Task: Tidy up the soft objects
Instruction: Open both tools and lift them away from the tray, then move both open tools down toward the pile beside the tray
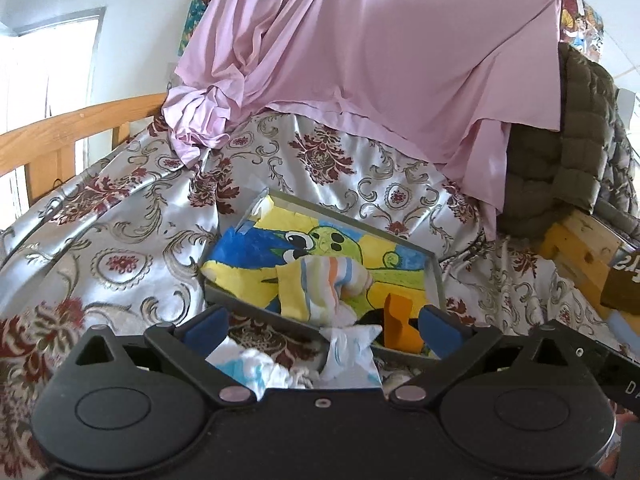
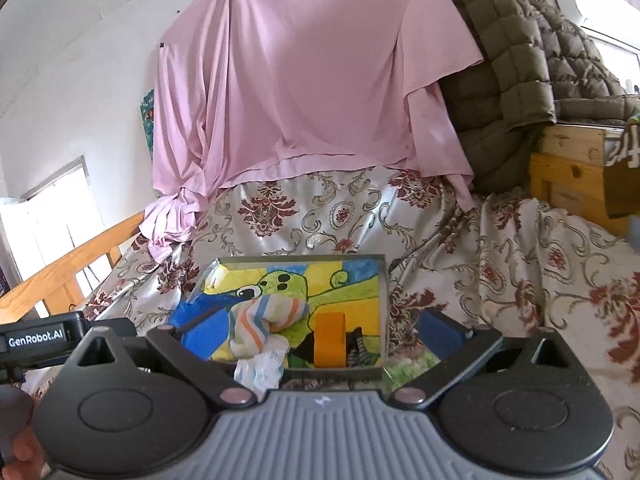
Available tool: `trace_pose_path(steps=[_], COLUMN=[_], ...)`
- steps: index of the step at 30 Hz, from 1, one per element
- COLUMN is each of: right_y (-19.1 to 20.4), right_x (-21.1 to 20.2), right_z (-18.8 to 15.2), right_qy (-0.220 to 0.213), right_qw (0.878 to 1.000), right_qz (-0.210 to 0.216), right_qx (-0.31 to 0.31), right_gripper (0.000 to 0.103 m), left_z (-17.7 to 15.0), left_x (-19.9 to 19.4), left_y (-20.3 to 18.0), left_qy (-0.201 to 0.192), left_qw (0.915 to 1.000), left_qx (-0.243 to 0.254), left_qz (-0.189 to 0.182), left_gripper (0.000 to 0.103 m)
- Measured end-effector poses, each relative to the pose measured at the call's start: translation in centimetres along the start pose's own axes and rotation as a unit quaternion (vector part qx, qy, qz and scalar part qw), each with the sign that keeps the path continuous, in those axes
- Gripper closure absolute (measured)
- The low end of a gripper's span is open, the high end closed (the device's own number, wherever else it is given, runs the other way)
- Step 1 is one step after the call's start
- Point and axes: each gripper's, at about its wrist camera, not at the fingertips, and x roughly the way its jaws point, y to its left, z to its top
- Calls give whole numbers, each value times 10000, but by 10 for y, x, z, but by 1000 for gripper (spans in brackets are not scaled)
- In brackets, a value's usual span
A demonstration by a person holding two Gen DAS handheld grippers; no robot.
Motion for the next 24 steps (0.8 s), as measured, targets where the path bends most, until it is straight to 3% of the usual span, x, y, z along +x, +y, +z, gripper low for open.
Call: trace_pose_path(steps=[24], right_y=[7], right_x=[-98], right_z=[-59], right_qy=[94], right_qw=[9991], right_qz=[-396], right_qx=[71], right_gripper=[0], left_z=[-80], left_x=[-84], left_y=[20], left_qy=[-228], left_qw=[9995], left_qx=[38], left_qz=[216], left_gripper=[1])
